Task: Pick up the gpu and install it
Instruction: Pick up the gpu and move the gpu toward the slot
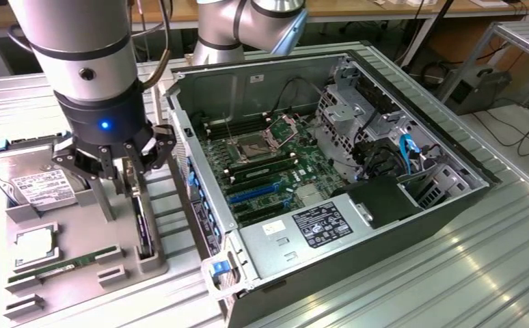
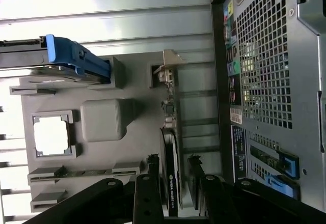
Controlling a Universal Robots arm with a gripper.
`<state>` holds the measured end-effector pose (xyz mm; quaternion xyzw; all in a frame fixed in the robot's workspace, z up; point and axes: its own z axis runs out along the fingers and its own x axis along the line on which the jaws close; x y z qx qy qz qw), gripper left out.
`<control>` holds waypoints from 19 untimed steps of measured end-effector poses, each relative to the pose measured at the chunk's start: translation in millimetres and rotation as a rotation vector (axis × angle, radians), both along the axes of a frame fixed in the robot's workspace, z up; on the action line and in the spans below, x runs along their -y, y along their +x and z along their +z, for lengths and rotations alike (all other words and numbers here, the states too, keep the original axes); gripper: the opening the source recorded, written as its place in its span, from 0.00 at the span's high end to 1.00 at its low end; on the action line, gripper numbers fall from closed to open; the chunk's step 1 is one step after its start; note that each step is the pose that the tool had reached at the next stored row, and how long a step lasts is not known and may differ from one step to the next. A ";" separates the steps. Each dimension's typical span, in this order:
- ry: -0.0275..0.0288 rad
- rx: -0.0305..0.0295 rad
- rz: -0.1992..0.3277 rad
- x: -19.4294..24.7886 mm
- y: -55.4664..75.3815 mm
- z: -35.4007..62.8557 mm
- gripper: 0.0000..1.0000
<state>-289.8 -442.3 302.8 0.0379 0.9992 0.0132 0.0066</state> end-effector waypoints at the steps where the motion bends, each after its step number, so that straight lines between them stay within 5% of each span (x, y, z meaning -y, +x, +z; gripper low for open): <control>1: 0.0000 -0.0008 0.000 0.0 0.0 -1.7 0.64; 19: -0.0001 -0.0107 0.001 0.0 0.2 -36.6 0.64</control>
